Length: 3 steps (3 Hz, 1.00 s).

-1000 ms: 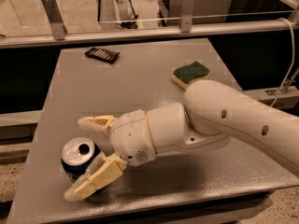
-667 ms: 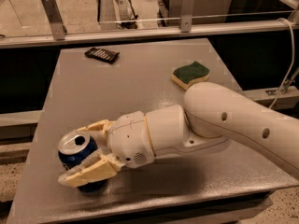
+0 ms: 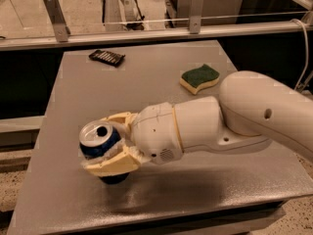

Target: Move pepsi can near rxbar chocolate

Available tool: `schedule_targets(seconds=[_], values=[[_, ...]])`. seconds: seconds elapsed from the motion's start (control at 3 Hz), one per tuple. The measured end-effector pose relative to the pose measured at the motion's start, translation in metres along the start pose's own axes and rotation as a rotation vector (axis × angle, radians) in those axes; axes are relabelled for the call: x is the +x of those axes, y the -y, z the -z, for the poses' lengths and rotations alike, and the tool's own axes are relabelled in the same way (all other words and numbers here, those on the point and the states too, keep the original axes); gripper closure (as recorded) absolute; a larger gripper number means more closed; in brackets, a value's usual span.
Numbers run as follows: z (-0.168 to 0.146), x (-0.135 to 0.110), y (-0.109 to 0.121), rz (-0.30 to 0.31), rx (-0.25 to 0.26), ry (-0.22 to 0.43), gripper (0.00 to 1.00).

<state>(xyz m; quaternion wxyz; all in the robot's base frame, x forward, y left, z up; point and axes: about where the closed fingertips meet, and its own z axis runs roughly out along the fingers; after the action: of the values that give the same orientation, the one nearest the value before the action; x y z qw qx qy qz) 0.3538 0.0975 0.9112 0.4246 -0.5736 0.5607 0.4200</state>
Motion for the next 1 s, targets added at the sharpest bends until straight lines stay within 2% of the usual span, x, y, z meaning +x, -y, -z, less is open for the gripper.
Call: schedule_targets(seconds=[0.33,0.67,1.0], values=[[0.044,-0.016,0.024,0.056,0.089,-0.062,1.0],[0.111,-0.025,0.059,0.071,0.189,-0.127,1.0],[0.127,-0.034,0.066,0.091,0.226,-0.136,1.0]])
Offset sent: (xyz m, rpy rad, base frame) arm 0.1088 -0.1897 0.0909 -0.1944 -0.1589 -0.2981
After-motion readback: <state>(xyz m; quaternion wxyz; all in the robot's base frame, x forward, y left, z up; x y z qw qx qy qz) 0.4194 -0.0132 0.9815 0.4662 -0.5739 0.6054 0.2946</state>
